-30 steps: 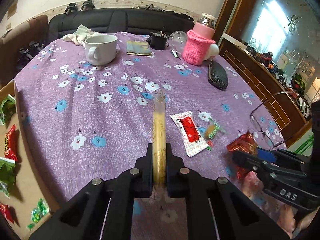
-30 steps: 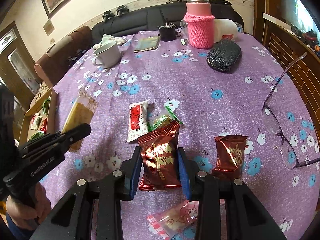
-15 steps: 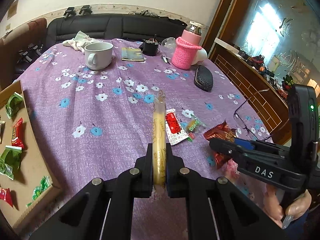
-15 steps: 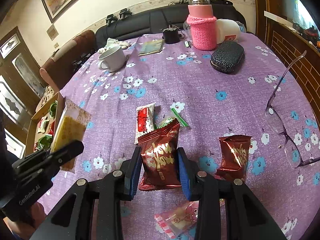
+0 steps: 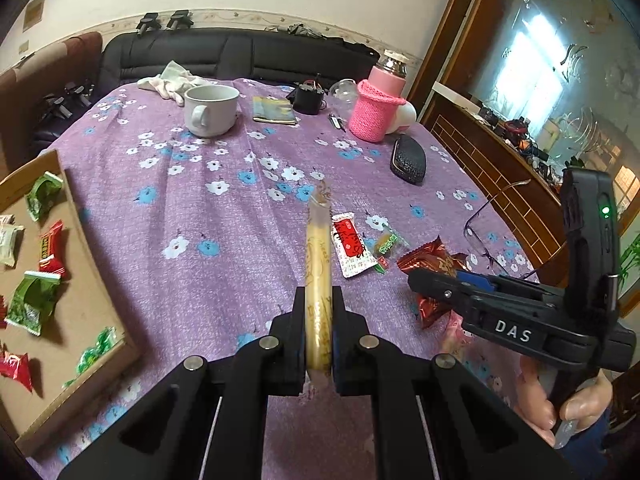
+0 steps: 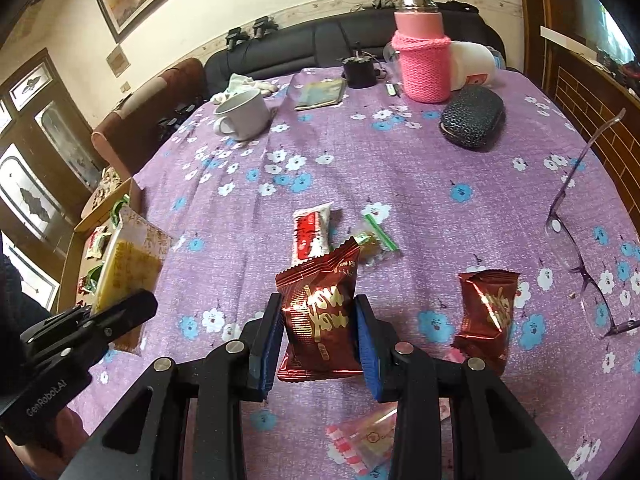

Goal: Organize snacks
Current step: 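Lift the biscuit packet and red-brown candy and carry them toward the box, then open both grippers over the box to drop the biscuit packet and candy, then move both grippers back over the remaining snacks on the table, then grasp the red-white packet with the left gripper while the right grasps the green packet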

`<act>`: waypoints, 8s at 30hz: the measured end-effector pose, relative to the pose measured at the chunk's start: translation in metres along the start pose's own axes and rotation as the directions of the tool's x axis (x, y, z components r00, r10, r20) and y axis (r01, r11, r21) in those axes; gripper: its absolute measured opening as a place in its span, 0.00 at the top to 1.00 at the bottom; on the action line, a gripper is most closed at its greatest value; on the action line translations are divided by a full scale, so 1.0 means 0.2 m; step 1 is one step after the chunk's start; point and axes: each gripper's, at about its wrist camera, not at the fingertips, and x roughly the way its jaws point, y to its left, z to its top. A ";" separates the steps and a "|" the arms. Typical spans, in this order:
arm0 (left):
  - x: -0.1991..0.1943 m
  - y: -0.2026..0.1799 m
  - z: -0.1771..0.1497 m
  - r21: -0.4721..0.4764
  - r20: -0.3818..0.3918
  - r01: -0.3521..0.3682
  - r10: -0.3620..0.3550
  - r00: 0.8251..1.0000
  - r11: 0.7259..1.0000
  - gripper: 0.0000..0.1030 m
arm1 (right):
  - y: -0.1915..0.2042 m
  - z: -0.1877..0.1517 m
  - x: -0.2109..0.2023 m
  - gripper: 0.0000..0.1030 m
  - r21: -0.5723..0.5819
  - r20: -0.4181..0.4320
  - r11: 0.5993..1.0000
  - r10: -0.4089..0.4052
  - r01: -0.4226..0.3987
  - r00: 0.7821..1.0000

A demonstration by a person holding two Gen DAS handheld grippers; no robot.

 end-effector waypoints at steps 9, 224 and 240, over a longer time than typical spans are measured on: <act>-0.14 0.04 -0.03 -0.028 0.030 -0.023 0.024 0.999 0.999 0.92 | 0.03 0.00 -0.01 0.64 -0.010 0.015 0.999 0.042 -0.042 0.999; 0.59 -0.14 0.13 0.179 -0.164 -0.177 0.207 0.964 0.968 0.73 | -0.22 0.11 0.12 0.70 0.167 -0.025 0.986 0.019 -0.014 1.000; 0.29 0.10 0.00 0.059 0.006 -0.243 0.244 0.970 0.968 0.83 | 0.11 0.00 0.17 0.70 -0.081 0.020 0.996 0.039 -0.037 0.999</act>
